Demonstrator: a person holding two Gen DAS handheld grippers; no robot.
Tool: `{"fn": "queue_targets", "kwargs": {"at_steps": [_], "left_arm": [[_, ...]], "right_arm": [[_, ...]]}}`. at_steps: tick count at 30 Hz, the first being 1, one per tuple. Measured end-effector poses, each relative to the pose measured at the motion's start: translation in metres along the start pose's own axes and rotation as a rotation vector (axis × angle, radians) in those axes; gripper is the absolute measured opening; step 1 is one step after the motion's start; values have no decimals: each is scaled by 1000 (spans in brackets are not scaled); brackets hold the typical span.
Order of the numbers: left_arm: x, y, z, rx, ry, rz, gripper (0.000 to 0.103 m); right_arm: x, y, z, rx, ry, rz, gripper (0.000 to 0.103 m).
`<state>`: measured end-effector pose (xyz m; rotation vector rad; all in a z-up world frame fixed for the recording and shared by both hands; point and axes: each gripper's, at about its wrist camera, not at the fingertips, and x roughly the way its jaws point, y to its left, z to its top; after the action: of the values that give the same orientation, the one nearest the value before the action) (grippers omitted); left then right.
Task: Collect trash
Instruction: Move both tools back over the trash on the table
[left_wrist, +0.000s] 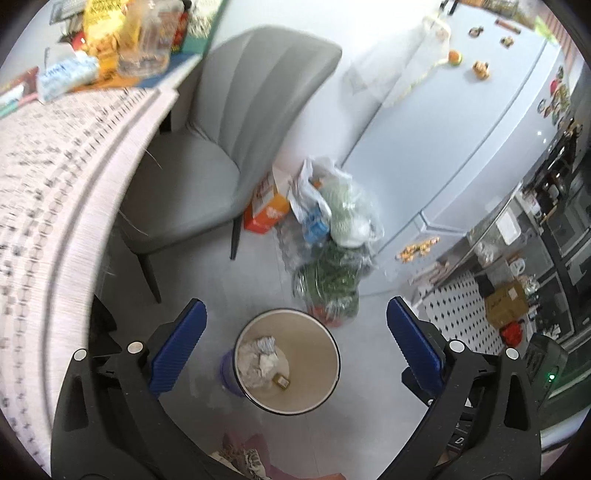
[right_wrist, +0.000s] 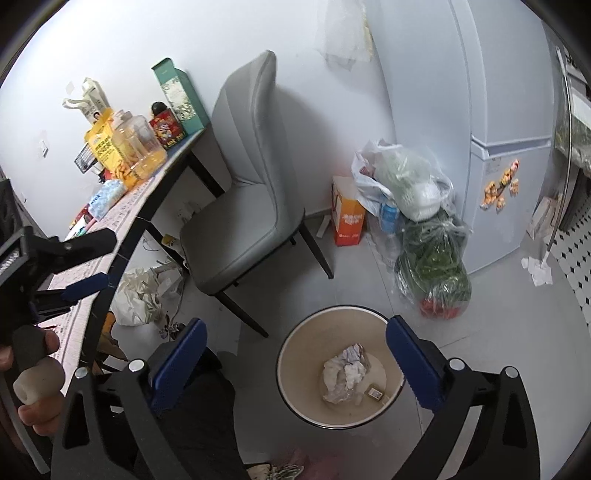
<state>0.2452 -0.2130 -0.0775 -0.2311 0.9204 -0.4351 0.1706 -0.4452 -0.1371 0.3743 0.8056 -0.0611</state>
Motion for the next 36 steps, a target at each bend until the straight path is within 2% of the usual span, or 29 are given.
{"fn": "queue_targets", "kwargs": {"at_steps": [6,16,19,21,25,30,36], "left_arm": [[-46,17,0,-22,-70,6,97],[-120,61,-12,-102,-221,96,97],[-138,74,-17,-140,-261,131,97],[-149,83,-20,-161,-295,200,97],[-163,98,-29,-180,-301,279,97],[-179,115,-39,-203,-322,286,97],[-200,128,-52,-182,-356,303,97]], "right_arm": [[-19,44,2,-57,-40,23,95],[-45,106,0,-141,-81,70,95],[-51,123,-3,-165,-92,86,95],[-54,134,-7,-181,-97,93,95],[-57,157,-14,-215,-97,108,95],[-58,181,-22,-234,-98,119,95],[-56,204,-28,-234,-92,109,95]]}}
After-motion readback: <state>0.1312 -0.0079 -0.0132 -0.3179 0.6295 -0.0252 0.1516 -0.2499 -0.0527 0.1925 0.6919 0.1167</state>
